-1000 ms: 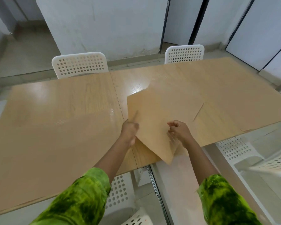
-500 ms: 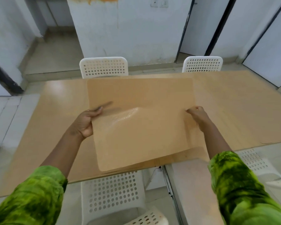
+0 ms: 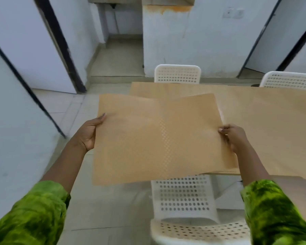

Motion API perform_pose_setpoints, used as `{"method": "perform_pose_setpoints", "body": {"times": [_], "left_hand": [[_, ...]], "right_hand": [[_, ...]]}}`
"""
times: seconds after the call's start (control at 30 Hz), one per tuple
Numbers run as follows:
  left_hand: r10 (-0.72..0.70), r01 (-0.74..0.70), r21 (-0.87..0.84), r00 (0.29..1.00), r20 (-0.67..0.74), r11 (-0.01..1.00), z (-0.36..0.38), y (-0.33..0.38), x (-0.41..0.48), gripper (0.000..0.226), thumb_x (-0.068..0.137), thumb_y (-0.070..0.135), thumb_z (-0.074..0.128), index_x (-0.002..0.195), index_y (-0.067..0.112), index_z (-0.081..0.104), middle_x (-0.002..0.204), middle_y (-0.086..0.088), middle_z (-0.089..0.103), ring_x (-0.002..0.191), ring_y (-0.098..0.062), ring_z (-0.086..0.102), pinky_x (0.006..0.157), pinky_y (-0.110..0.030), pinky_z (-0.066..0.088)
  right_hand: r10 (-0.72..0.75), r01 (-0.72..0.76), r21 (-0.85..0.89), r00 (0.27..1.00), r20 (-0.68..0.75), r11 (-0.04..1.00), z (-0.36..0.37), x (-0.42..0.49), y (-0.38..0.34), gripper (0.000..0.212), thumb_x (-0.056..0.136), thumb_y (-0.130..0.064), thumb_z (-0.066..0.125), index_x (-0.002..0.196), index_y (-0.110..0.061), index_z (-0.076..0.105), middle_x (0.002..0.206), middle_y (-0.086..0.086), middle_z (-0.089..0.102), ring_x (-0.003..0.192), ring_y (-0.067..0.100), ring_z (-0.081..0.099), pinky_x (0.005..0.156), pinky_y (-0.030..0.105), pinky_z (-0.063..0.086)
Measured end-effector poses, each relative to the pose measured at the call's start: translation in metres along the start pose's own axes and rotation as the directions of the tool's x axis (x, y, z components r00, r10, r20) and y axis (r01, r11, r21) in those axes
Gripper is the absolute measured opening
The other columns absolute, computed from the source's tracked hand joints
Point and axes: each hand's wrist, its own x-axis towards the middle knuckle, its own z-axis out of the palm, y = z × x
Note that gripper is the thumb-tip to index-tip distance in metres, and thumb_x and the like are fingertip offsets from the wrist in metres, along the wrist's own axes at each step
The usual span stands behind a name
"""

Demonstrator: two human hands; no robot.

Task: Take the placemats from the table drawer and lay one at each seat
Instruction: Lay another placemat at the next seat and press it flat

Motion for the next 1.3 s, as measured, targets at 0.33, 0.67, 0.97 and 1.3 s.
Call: {"method": "perform_pose_setpoints", "body": {"times": [0.33, 0.67, 0.97, 1.3], "left_hand": [[0.157, -0.094, 0.194, 0.926, -0.343, 0.977, -0.154, 0.043, -0.042, 0.030, 0.079, -0.002, 0.061, 0.108, 0.004, 0.063, 0.087, -0.010, 0.070, 0.080, -0.028, 0.065, 0.078, -0.041, 0.055], [0.273, -0.101, 0.451, 0.902, -0.334, 0.887, -0.228, 0.105, 0.033, 0.015, 0.084, 0.002, 0.061, 0.098, 0.008, 0.063, 0.093, -0.008, 0.066, 0.082, -0.022, 0.062, 0.079, -0.037, 0.053], [0.198, -0.064, 0.497, 0.955, -0.222, 0.865, -0.277, 0.199, 0.173, 0.013, 0.088, 0.004, 0.056, 0.098, 0.011, 0.063, 0.093, -0.006, 0.066, 0.079, -0.019, 0.062, 0.070, -0.029, 0.055], [0.112, -0.054, 0.546, 0.991, -0.073, 0.836, -0.331, 0.278, 0.317, 0.014, 0.088, 0.006, 0.056, 0.093, 0.016, 0.064, 0.100, -0.010, 0.067, 0.088, -0.025, 0.062, 0.077, -0.036, 0.053]], "right_hand": [[-0.008, -0.008, 0.113, 0.990, 0.139, 0.994, 0.177, -0.054, -0.005, 0.023, 0.083, 0.008, 0.054, 0.069, -0.010, 0.059, 0.072, 0.007, 0.056, 0.064, 0.018, 0.051, 0.063, 0.027, 0.045], [0.018, -0.032, 0.189, 0.997, 0.072, 0.981, 0.270, -0.021, -0.019, 0.021, 0.084, 0.004, 0.057, 0.071, -0.011, 0.060, 0.064, 0.001, 0.062, 0.060, 0.011, 0.054, 0.044, 0.009, 0.047], [0.059, -0.056, 0.193, 0.998, -0.010, 0.980, 0.366, 0.038, -0.057, 0.019, 0.085, 0.002, 0.056, 0.072, -0.011, 0.059, 0.073, 0.006, 0.056, 0.058, 0.017, 0.051, 0.048, 0.019, 0.049], [0.089, -0.038, 0.243, 0.975, -0.204, 0.969, 0.467, 0.085, -0.075, 0.019, 0.084, -0.001, 0.059, 0.070, -0.013, 0.062, 0.075, 0.005, 0.058, 0.062, 0.017, 0.050, 0.059, 0.026, 0.043]]}}
